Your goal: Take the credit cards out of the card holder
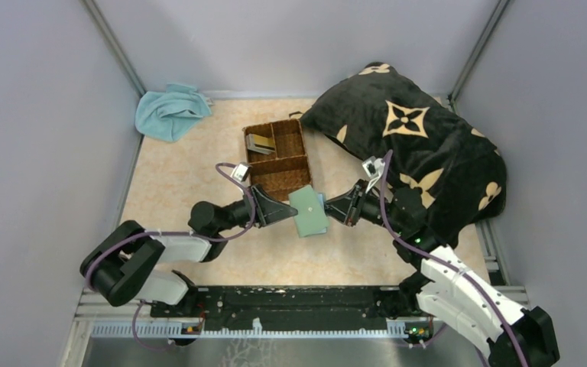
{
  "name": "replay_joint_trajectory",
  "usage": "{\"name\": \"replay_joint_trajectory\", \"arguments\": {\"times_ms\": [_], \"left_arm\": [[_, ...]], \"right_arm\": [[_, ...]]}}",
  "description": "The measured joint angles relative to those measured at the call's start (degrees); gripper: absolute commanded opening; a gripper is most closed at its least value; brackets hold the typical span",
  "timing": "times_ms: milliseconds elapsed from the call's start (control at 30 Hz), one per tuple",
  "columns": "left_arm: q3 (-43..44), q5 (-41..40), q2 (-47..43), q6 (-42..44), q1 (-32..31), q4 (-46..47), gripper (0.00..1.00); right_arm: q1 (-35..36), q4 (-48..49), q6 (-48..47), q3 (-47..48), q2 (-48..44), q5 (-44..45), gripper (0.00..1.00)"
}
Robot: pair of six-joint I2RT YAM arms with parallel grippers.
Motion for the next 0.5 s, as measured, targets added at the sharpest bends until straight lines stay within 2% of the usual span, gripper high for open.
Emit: {"name": "replay_joint_trajectory", "arguments": {"times_ms": [67, 100, 267, 333, 500], "left_arm": [[0.1, 0.0, 1.0, -1.0, 0.3, 0.2, 0.00], [0.1, 0.0, 1.5, -1.4, 0.4, 0.2, 0.04], [0.1, 0.1, 2.9, -2.0, 0.5, 0.2, 0.40], [0.1, 0.3, 2.8, -1.4, 0.4, 0.2, 0.50], [0.5, 0.6, 0.1, 2.1, 0.5, -3.5, 0.47]], "right_arm": [[-0.5, 0.2, 0.4, -0.3, 0.0, -0.2, 0.00], [-0.7, 0.0, 0.5, -0.4, -0.1, -0.3, 0.00], [-1.4, -1.4, 0.3, -0.7, -1.6, -0.3, 0.00], [-1.7, -3.1, -0.7, -0.7, -2.6, 0.0, 0.00], [-4.7, -9.2, -3.2, 0.6, -3.1, 1.3, 0.00]]}}
